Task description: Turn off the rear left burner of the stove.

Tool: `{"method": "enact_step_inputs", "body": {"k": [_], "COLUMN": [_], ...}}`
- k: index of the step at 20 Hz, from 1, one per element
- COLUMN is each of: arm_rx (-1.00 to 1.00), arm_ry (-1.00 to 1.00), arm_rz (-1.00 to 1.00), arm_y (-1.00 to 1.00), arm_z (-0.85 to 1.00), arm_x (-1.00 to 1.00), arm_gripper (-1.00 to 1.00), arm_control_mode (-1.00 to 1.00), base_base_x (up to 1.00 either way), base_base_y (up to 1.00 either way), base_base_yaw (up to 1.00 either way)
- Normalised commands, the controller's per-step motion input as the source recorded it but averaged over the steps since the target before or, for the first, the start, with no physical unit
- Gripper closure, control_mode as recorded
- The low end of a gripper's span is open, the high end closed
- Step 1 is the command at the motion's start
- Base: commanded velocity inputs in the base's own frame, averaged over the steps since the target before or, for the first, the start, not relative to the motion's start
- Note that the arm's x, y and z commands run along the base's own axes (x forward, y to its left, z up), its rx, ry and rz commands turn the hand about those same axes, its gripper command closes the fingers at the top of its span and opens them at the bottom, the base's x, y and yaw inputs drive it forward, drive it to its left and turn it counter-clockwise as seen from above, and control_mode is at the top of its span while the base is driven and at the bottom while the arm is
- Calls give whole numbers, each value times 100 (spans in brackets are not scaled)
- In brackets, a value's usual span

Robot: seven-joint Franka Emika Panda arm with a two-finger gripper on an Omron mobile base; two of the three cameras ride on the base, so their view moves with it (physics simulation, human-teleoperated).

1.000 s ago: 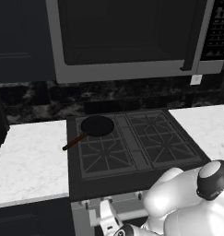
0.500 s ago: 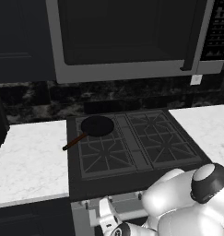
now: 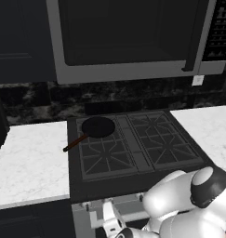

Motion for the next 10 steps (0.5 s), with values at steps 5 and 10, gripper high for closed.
{"method": "enact_step_inputs", "body": {"k": [5, 10], "arm_rx": [0, 0], "arm_ry": [0, 0], "arm_rz": [0, 0], "arm_y": [-10, 1], "arm_z": [0, 0], "arm_x": [7, 20], "arm_gripper": [-100, -100], "arm_control_mode": [-100, -100], "base_base_x": [0, 0], "base_base_y": [0, 0], "base_base_yaw": [0, 0]}}
